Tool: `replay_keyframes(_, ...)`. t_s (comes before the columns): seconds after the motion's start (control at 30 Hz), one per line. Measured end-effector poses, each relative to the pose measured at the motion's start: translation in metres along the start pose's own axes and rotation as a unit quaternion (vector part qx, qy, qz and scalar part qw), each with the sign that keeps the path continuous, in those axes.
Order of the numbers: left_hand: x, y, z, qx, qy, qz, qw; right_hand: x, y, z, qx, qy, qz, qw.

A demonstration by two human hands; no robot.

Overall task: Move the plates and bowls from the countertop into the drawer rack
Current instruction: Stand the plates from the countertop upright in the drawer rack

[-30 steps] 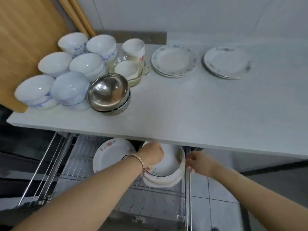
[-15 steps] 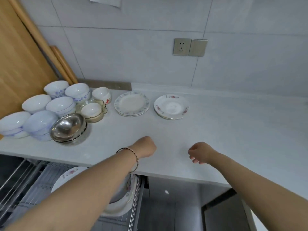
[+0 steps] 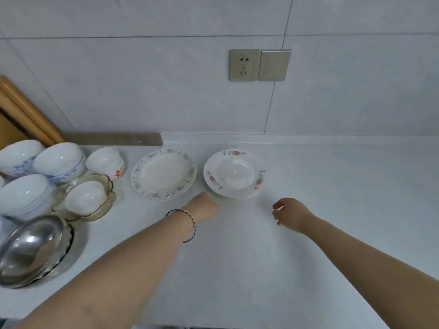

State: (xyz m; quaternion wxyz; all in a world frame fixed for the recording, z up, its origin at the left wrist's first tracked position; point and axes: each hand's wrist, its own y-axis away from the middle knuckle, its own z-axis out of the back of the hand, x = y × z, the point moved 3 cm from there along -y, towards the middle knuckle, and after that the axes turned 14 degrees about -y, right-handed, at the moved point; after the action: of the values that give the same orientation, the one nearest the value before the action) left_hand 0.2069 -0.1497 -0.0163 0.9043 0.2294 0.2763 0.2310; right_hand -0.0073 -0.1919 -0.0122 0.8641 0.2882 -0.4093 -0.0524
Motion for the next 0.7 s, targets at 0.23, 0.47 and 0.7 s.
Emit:
replay_keyframes(0.23, 0.006, -0.127, 0.012, -0.005, 0.154, 0.095, 0.983, 0.050, -0.128, -0.018, -0.077, -0.004, -0.080, 0.994)
replay_keyframes(0.47, 0.019, -0.189, -0.008, 0.015, 0.234, 0.114, 0.965, 0.042, -0.192, -0.029, -0.136, -0.154, -0.163, 0.965)
replay_keyframes(0.7, 0.020, -0.178, -0.003, -0.006, 0.215, 0.111, 0.970, 0.025, -0.167, -0.031, -0.186, -0.225, -0.138, 0.946)
